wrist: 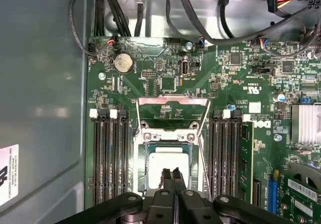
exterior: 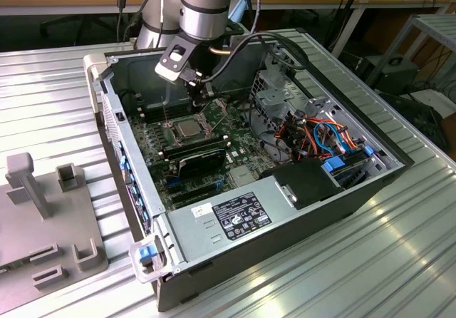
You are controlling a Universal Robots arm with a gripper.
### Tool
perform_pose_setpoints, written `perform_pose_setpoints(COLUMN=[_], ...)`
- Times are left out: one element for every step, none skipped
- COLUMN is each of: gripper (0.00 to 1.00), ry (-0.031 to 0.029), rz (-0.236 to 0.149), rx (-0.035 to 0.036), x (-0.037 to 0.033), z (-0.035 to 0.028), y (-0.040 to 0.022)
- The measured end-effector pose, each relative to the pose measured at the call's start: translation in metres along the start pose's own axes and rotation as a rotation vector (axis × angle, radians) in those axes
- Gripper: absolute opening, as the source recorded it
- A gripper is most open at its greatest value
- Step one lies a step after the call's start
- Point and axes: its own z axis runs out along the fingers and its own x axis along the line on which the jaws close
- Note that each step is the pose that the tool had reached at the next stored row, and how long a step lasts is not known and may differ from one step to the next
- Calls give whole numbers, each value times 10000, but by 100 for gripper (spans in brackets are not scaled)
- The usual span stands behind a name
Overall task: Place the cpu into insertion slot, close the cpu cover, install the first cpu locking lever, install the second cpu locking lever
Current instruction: 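Close the cpu cover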
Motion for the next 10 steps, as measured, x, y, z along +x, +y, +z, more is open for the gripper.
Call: perform_pose_setpoints(gripper=[11, 11, 11, 11, 11, 11, 11, 11, 11, 11], ry=[-1, -2, -4, -1, -2, -4, -3, -7, -9, -11], rz=[0, -2, -1, 0, -1, -1, 1, 1, 0, 0], rx=[0, 2, 3, 1, 2, 4, 3, 3, 4, 4], x=[0, 0, 0, -1, -2, -2, -2, -2, -3, -4], z=[0, -1, 0, 3, 3, -8, -29, -81, -117, -158], y=[0, 5, 28, 68, 113, 119, 120, 122, 123, 125])
